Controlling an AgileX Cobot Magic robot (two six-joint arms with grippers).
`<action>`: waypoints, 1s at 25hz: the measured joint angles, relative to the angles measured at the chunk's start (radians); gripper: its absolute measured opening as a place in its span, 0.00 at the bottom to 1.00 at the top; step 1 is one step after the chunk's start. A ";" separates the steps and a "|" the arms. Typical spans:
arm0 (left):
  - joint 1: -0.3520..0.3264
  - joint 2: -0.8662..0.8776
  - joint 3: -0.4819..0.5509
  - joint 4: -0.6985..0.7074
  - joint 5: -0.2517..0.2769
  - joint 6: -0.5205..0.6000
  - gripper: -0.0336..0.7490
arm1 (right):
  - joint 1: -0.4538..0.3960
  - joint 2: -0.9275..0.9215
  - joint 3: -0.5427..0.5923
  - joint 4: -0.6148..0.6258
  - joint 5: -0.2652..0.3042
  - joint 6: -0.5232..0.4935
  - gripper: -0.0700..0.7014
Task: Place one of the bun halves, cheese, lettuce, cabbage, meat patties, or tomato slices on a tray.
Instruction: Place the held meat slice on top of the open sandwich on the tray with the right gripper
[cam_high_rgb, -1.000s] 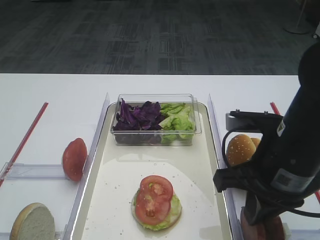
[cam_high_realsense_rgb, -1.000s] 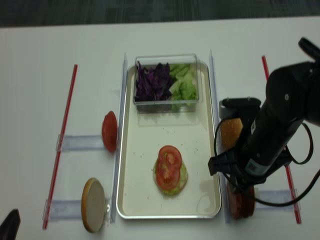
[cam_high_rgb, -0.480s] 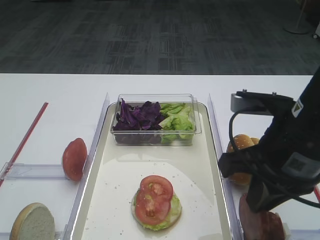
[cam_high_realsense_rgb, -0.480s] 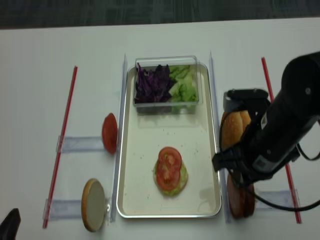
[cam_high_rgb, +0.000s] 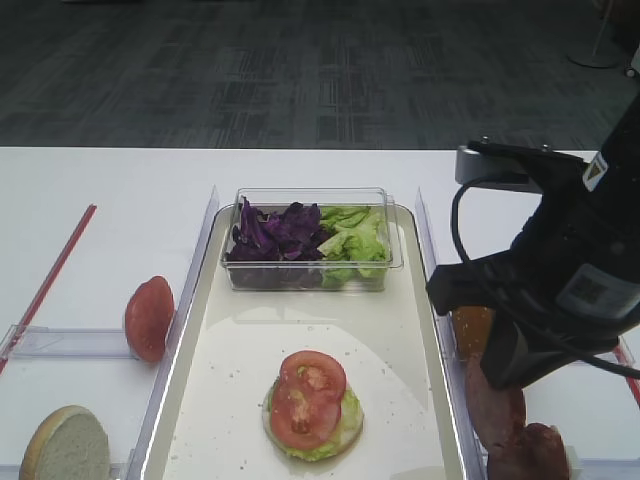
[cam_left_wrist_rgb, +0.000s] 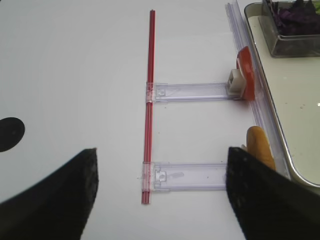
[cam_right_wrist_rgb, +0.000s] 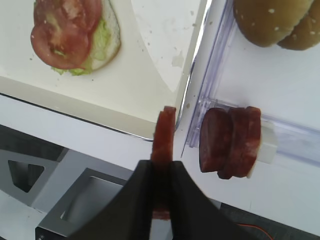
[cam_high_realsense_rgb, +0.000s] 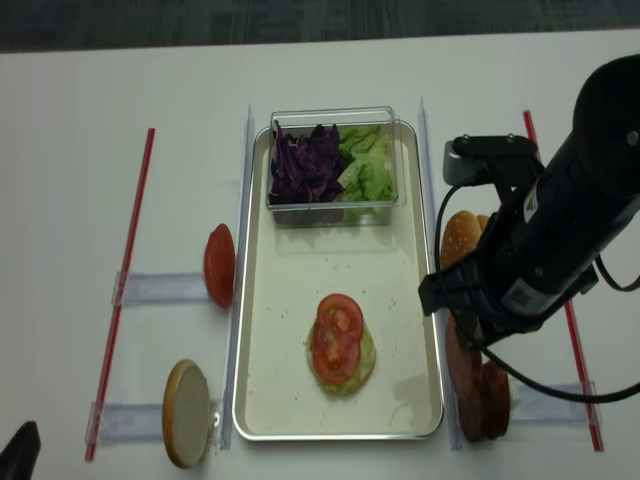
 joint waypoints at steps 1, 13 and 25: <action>0.000 0.000 0.000 0.000 0.000 0.000 0.67 | 0.000 0.000 -0.001 0.000 0.000 0.003 0.24; 0.000 0.000 0.000 0.000 0.000 0.000 0.67 | 0.000 0.000 -0.001 0.008 -0.058 -0.028 0.24; 0.000 0.000 0.000 0.001 0.000 0.000 0.67 | 0.000 0.002 -0.001 0.069 -0.099 -0.114 0.24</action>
